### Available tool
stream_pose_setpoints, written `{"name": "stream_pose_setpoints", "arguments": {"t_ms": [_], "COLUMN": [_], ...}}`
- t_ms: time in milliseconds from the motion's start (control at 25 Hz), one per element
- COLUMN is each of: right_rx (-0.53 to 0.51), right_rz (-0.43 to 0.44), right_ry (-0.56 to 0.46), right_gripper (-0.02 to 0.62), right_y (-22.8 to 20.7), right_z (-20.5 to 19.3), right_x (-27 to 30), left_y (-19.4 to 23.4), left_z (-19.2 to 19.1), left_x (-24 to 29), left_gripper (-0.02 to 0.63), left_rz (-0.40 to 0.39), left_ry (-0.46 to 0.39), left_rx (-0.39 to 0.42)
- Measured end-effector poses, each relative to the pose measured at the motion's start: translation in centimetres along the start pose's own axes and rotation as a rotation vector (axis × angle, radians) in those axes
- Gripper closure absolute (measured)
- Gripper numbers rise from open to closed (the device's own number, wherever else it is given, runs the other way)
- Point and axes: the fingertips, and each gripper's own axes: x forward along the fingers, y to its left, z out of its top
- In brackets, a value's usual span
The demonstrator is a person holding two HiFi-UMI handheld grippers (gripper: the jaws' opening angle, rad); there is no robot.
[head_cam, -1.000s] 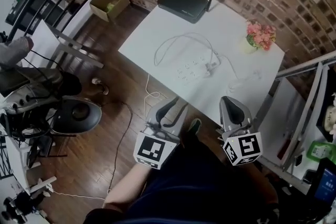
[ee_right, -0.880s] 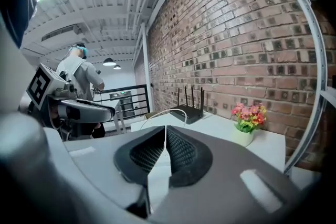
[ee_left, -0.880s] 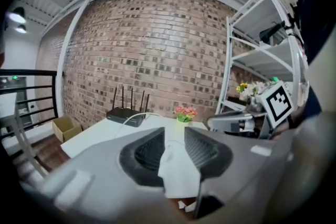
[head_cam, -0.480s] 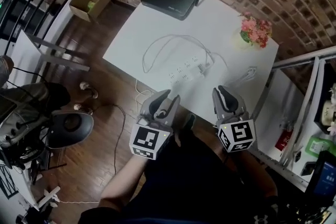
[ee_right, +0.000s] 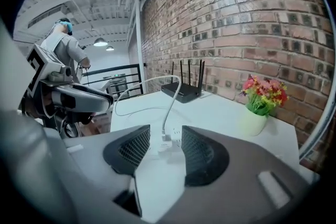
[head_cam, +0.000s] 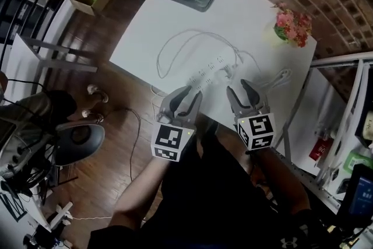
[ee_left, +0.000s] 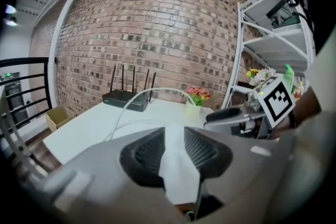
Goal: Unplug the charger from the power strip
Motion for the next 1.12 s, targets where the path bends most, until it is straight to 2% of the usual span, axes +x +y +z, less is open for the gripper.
{"name": "stream_pose_setpoints", "arguments": {"t_ms": [480,840,960,1120], "right_rx": [-0.026,-0.041,-0.063,-0.097], "right_rz": [0.008,0.001,-0.002,-0.007], "right_ry": [0.102,0.108,0.11,0.084], "right_gripper": [0.376,0.373,0.374,0.422], "right_y": [0.1,0.4,0.7,1.3], "right_z": [-3.9,-4.7,-4.8,-3.6], "right_x": [5.2,6.9,7.3,7.6], "left_y": [0.3,0.0,0.0,-0.1], "left_z": [-3.8,-5.8,-6.6,-7.8], "left_x": [3.7,5.8,6.4,7.1], "left_gripper": [0.491,0.491,0.489,0.472], "left_rz": [-0.026,-0.033,-0.038,-0.033], "left_ry": [0.083,0.125,0.147,0.186], "left_rx": [-0.003,0.021,0.007,0.011]}}
